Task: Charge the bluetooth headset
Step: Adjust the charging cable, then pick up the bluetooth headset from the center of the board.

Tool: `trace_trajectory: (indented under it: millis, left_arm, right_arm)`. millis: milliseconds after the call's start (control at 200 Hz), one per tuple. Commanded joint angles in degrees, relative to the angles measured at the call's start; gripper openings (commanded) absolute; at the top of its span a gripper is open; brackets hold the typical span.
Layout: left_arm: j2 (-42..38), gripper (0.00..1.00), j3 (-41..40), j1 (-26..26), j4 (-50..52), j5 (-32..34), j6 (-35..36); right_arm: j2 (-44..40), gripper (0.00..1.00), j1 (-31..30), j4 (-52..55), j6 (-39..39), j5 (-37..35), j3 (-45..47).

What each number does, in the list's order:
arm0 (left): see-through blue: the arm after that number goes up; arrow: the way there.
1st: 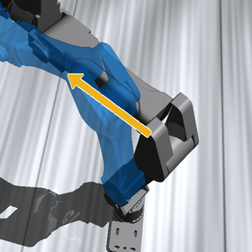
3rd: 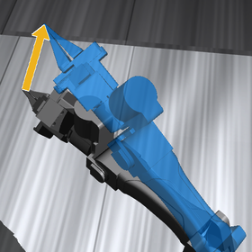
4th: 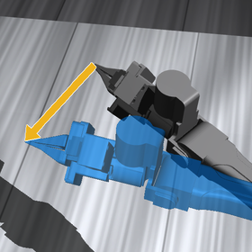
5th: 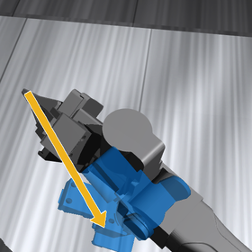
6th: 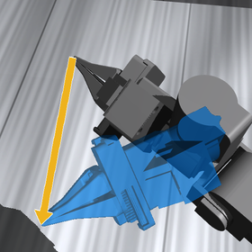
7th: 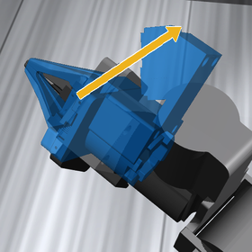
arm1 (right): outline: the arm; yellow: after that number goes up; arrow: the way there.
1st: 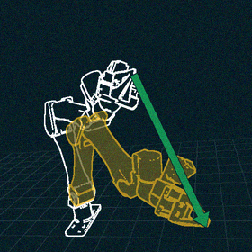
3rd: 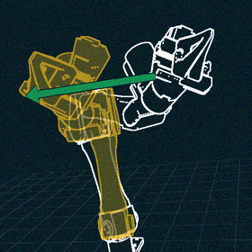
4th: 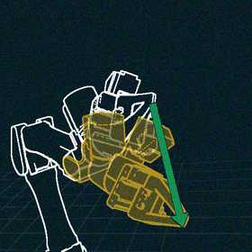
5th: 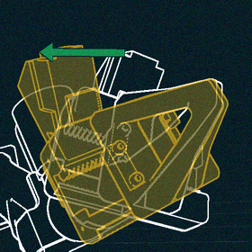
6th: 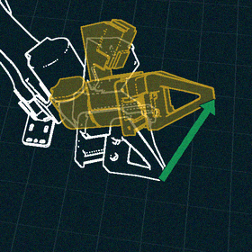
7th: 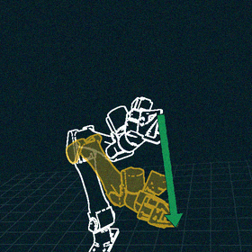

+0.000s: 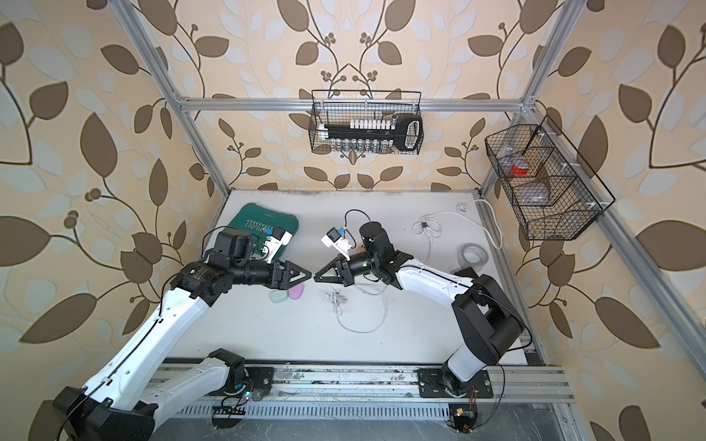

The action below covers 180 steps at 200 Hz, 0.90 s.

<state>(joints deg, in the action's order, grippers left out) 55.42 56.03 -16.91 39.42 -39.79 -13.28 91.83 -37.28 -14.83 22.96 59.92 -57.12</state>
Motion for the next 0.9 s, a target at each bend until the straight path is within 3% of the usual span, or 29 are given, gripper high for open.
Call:
trace_trajectory:
  millis: [0, 205, 470, 740, 895]
  left_arm:
    - [-3.2, 0.81, -0.5, 1.3, 1.5, 11.5, -3.4]
    - [-2.0, 0.84, -3.2, 1.9, 7.0, 23.0, -12.8]
    - [-0.1, 0.92, -6.7, 2.1, 7.0, 30.8, -28.8]
    - [9.2, 0.91, -9.0, 2.1, 1.3, 27.4, -45.8]
    - [13.9, 0.91, -7.5, 2.1, 0.0, 27.1, -51.2]
  right_arm:
    - [-1.2, 0.00, 0.4, 2.4, -2.7, -5.3, 0.0]
    - [-2.9, 0.00, 0.5, 2.4, -2.8, -10.1, 1.8]
    - [-4.3, 0.00, 0.6, 2.1, -2.8, -12.5, 4.1]
    - [-5.3, 0.00, 0.7, -0.1, -1.9, -13.3, 6.1]
    - [-5.3, 0.00, 0.7, -1.4, -1.2, -13.2, 6.7]
